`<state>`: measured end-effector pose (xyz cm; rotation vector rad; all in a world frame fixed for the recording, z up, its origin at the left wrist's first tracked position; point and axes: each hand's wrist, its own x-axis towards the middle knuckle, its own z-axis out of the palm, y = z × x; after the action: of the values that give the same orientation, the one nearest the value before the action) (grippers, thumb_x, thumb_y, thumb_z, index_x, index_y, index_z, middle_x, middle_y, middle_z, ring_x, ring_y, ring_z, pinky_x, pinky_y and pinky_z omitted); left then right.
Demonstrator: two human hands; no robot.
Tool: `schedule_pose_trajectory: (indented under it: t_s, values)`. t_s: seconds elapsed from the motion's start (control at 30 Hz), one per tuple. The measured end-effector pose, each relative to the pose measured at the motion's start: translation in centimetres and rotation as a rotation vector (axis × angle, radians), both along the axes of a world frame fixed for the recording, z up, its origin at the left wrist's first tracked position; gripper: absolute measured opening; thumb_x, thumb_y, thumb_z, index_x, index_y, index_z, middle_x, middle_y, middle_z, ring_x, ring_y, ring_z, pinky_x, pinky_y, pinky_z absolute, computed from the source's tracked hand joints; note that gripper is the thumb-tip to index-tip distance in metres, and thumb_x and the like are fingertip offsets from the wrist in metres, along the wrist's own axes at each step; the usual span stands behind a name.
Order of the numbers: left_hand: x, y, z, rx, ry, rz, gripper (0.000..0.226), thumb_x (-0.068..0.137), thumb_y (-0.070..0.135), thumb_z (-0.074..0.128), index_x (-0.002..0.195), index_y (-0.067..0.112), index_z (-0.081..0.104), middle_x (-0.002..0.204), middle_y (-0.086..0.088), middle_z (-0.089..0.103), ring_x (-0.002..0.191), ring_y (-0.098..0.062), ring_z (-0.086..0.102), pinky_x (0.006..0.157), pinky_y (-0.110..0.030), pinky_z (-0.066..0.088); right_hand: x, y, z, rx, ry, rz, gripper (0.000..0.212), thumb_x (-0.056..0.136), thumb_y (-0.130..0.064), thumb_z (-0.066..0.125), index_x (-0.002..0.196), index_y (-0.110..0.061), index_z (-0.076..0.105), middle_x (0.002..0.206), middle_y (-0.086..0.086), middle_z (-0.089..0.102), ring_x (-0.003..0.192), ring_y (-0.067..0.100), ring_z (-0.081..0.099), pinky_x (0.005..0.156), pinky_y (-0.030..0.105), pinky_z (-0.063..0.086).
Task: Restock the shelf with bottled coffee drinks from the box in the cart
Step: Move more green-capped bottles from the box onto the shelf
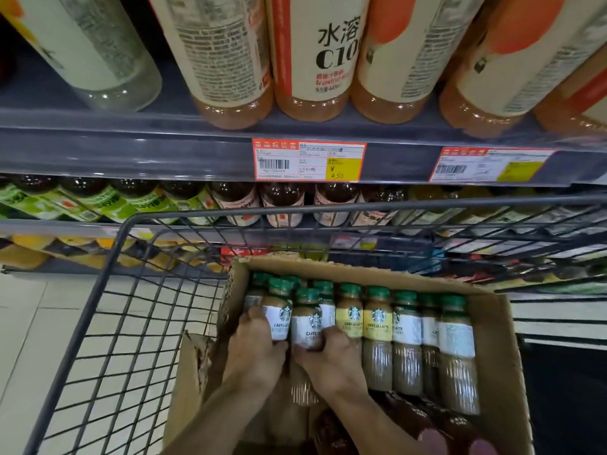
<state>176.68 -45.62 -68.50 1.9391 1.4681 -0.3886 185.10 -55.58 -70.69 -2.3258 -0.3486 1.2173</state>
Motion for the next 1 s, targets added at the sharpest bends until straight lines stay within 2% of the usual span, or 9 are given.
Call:
schedule_pose_trajectory:
  t_s: [0.07, 0.13, 0.3, 0.4, 0.53, 0.63, 0.73, 0.83, 1.0]
  values:
    - [-0.8, -0.2, 0.6, -0.016, -0.084, 0.016, 0.048, 0.076, 0.025, 0.073, 0.117, 0.015, 0.050, 0.110, -0.004, 0.064, 0.100, -0.024, 0.064, 0.078, -0.030, 0.050, -0.3, -0.4, 0.8, 0.019, -0.067, -0.005, 0.025, 0.078, -0.038, 0.072, 0.091, -0.021, 0.059, 0.089, -0.006, 0.063, 0.081, 0.010, 0.061, 0.062, 0.017, 0.044]
    - [-1.6, -0.4, 1.9, -0.040, -0.161, 0.025, 0.045, 0.073, 0.026, 0.077, 0.111, 0.019, 0.053, 0.102, 0.001, 0.068, 0.093, -0.018, 0.066, 0.071, -0.023, 0.047, -0.9, -0.8, 1.8, 0.035, -0.131, -0.015, 0.040, 0.073, -0.044, 0.073, 0.102, -0.018, 0.062, 0.095, -0.004, 0.066, 0.090, 0.015, 0.064, 0.072, 0.024, 0.048]
    - [-2.1, -0.2, 7.9, -0.034, -0.317, 0.058, 0.051, 0.064, 0.033, 0.082, 0.107, 0.027, 0.055, 0.091, 0.013, 0.070, 0.085, -0.007, 0.065, 0.065, -0.014, 0.047, -1.0, -1.6, 7.8, 0.210, -0.250, -0.144, 0.050, 0.065, -0.046, 0.081, 0.105, -0.022, 0.061, 0.095, -0.009, 0.065, 0.089, 0.010, 0.063, 0.078, 0.029, 0.053]
    - [-2.2, 0.7, 12.5, -0.049, -0.444, 0.071, 0.055, 0.053, 0.047, 0.082, 0.100, 0.037, 0.054, 0.084, 0.025, 0.070, 0.080, 0.004, 0.066, 0.074, -0.029, 0.054, -1.1, -1.4, 12.5, 0.286, -0.319, -0.202, 0.053, 0.057, -0.048, 0.082, 0.102, -0.028, 0.060, 0.097, -0.006, 0.064, 0.090, 0.014, 0.064, 0.079, 0.032, 0.053]
    - [-1.3, 2.6, 21.0, -0.044, -0.568, 0.051, 0.057, 0.052, 0.039, 0.087, 0.099, 0.040, 0.054, 0.084, 0.023, 0.070, 0.080, 0.004, 0.066, 0.079, -0.029, 0.054, -0.1, -0.1, 19.6, 0.392, -0.341, -0.266, 0.063, 0.044, -0.060, 0.071, 0.098, -0.029, 0.062, 0.091, -0.007, 0.066, 0.087, 0.012, 0.066, 0.076, 0.029, 0.054]
    - [-0.3, 4.4, 27.9, 0.048, -0.660, 0.001, 0.064, 0.045, 0.051, 0.082, 0.102, 0.040, 0.056, 0.090, 0.023, 0.072, 0.086, 0.001, 0.068, 0.079, -0.037, 0.057, 1.4, 1.4, 26.8, 0.494, -0.379, -0.228, 0.049, 0.057, -0.048, 0.080, 0.097, -0.031, 0.058, 0.090, -0.012, 0.064, 0.085, 0.005, 0.064, 0.076, 0.022, 0.051]
    - [-0.2, 4.3, 34.0, 0.082, -0.743, -0.027, 0.064, 0.050, 0.046, 0.086, 0.105, 0.039, 0.054, 0.100, 0.016, 0.071, 0.092, -0.002, 0.068, 0.083, -0.038, 0.056, 1.6, 0.9, 33.0, 0.581, -0.439, -0.173, 0.045, 0.069, -0.046, 0.078, 0.105, -0.030, 0.055, 0.099, -0.013, 0.063, 0.093, 0.005, 0.061, 0.082, 0.032, 0.052]
    - [0.2, 3.9, 39.9, 0.156, -0.795, -0.077, 0.062, 0.062, 0.022, 0.090, 0.109, 0.028, 0.051, 0.102, 0.013, 0.068, 0.088, 0.002, 0.066, 0.084, -0.030, 0.055, 1.9, 0.6, 38.8, 0.655, -0.529, -0.160, 0.045, 0.074, -0.044, 0.077, 0.109, -0.026, 0.054, 0.103, -0.011, 0.059, 0.098, 0.007, 0.057, 0.084, 0.031, 0.049]
    - [0.7, 4.4, 49.1, 0.271, -0.851, -0.120, 0.062, 0.062, 0.024, 0.090, 0.112, 0.025, 0.053, 0.098, 0.020, 0.062, 0.084, 0.007, 0.063, 0.073, -0.014, 0.052, 3.1, 1.4, 47.1, 0.793, -0.555, -0.148, 0.043, 0.074, -0.044, 0.076, 0.109, -0.032, 0.054, 0.104, -0.016, 0.059, 0.097, 0.001, 0.056, 0.085, 0.029, 0.050]
